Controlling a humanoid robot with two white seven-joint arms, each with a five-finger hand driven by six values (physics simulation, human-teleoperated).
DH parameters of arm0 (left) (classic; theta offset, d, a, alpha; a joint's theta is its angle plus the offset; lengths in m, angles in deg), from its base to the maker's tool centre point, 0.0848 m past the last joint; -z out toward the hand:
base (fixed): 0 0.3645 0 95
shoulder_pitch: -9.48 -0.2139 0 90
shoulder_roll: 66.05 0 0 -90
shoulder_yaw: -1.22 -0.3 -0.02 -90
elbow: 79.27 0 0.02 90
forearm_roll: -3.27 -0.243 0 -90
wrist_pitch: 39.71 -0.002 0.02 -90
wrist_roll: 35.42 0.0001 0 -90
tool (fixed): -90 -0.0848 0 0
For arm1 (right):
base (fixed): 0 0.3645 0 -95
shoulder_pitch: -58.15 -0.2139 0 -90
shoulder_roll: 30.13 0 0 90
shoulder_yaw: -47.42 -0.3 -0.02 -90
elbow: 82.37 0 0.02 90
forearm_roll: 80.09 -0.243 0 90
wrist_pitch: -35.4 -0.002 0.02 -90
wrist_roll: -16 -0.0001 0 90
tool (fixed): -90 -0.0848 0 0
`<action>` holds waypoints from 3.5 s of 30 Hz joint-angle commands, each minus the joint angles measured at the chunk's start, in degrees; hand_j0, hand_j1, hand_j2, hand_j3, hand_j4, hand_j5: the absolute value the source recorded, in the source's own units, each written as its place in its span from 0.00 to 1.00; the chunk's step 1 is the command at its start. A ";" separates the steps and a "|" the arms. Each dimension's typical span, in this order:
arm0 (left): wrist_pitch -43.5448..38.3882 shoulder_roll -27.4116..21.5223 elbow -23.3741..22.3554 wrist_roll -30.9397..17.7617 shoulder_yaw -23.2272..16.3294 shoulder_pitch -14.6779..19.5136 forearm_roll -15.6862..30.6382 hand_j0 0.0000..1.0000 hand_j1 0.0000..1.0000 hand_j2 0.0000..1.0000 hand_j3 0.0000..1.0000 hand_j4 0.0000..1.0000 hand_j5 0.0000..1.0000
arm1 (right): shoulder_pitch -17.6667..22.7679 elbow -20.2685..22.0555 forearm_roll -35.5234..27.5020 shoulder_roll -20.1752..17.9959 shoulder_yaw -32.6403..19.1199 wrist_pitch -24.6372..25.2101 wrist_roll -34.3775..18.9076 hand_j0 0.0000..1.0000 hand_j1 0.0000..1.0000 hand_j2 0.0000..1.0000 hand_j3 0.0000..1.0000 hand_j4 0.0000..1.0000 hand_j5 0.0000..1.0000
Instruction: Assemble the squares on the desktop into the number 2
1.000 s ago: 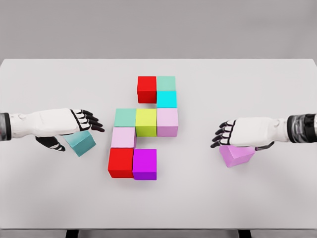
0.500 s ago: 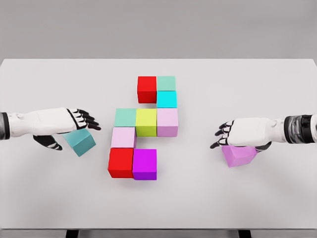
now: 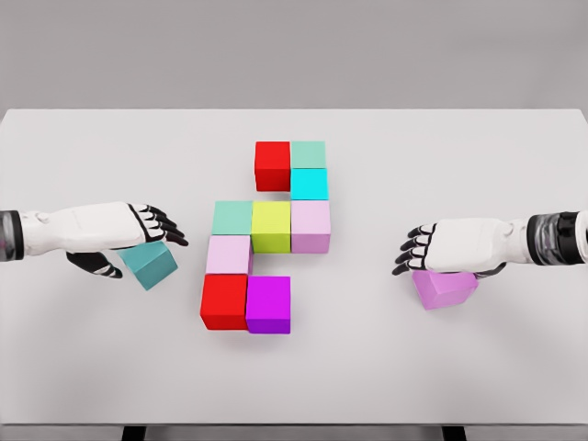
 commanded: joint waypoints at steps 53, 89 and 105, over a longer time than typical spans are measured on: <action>-23.99 20.87 -18.03 -3.14 -1.08 13.27 2.51 0.34 0.34 0.34 0.34 0.34 0.34 | -7.38 2.82 -11.47 8.41 -0.82 0.08 0.00 1.00 1.00 1.00 1.00 1.00 1.00; -43.77 29.48 -18.21 -6.66 -0.99 18.28 11.30 0.52 0.52 0.52 0.52 0.52 0.52 | 3.08 3.61 -12.00 -0.82 -1.44 0.08 0.00 1.00 1.00 1.00 1.00 1.00 1.00; -43.60 32.64 -24.88 -6.74 -0.99 18.54 12.00 0.97 0.97 0.97 0.97 0.97 0.97 | 2.90 3.61 -11.91 -0.29 1.02 0.08 0.00 1.00 1.00 1.00 1.00 1.00 1.00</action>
